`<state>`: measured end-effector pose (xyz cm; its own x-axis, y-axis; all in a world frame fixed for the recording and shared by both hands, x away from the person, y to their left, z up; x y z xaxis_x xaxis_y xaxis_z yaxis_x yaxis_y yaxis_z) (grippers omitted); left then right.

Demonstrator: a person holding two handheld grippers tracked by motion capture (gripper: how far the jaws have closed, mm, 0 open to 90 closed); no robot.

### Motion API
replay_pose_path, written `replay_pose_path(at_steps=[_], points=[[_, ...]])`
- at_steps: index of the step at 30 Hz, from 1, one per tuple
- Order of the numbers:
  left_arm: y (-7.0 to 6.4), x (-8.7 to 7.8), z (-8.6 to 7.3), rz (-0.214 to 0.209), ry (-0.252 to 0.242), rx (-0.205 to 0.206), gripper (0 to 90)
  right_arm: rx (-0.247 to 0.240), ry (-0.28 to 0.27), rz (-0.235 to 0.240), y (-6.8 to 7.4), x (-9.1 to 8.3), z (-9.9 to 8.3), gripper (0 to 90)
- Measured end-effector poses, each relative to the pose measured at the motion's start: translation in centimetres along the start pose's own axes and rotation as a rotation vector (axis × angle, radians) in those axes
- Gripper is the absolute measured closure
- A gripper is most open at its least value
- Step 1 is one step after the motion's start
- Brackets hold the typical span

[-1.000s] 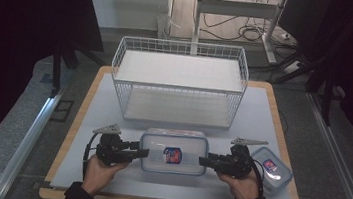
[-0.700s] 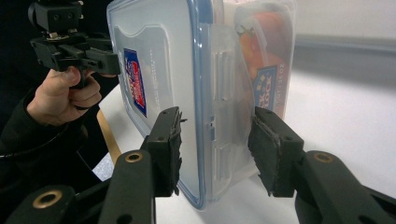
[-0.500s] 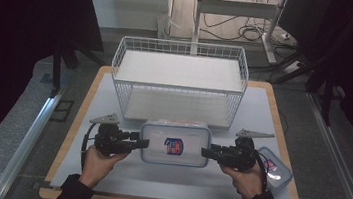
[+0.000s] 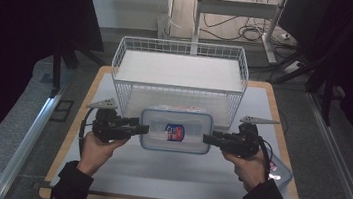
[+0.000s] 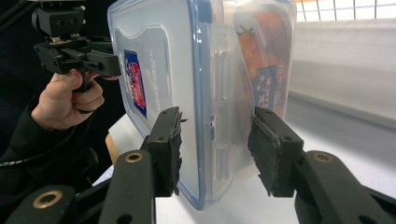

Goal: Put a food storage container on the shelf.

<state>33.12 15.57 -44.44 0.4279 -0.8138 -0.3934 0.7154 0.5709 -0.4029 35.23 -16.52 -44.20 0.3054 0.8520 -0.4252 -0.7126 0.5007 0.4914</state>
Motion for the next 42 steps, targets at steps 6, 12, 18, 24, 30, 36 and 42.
replay_pose_path(at_steps=[6,12,18,24,30,36,42], points=[[0.0,-0.8,1.6,0.005,-0.023,0.0,51.8,0.004,-0.008,0.016,0.2,0.1,1.5,54.8],[0.1,-1.3,3.0,0.009,-0.036,0.007,52.0,-0.004,-0.017,0.023,0.5,0.0,3.0,54.8],[0.1,-1.7,4.5,-0.004,-0.054,0.007,52.3,-0.02,-0.038,0.02,0.8,-0.3,4.6,54.8],[0.3,-2.1,6.4,-0.007,-0.069,0.003,52.7,-0.018,-0.054,0.027,0.9,-0.6,6.5,54.8],[0.7,-2.5,8.3,-0.006,-0.084,0.003,52.8,-0.024,-0.069,0.025,1.0,-0.6,8.5,54.8],[1.0,-2.8,10.3,-0.003,-0.098,0.006,52.8,-0.028,-0.082,0.027,1.1,-0.7,10.6,54.8],[1.3,-3.1,12.1,0.007,-0.109,0.009,52.8,-0.03,-0.094,0.027,1.0,-0.7,12.4,54.6]])
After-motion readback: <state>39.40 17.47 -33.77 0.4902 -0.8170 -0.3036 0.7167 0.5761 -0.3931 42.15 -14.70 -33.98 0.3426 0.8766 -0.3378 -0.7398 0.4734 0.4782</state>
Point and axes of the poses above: each handheld gripper's, and its own axes: x roughly forward along the jaws, z roughly out of its top, y roughly to its left, the point moved 5 cm from there along x, roughly forward along the jaws, and after that the axes turned 1 degree about y, right-handed, at the moved point
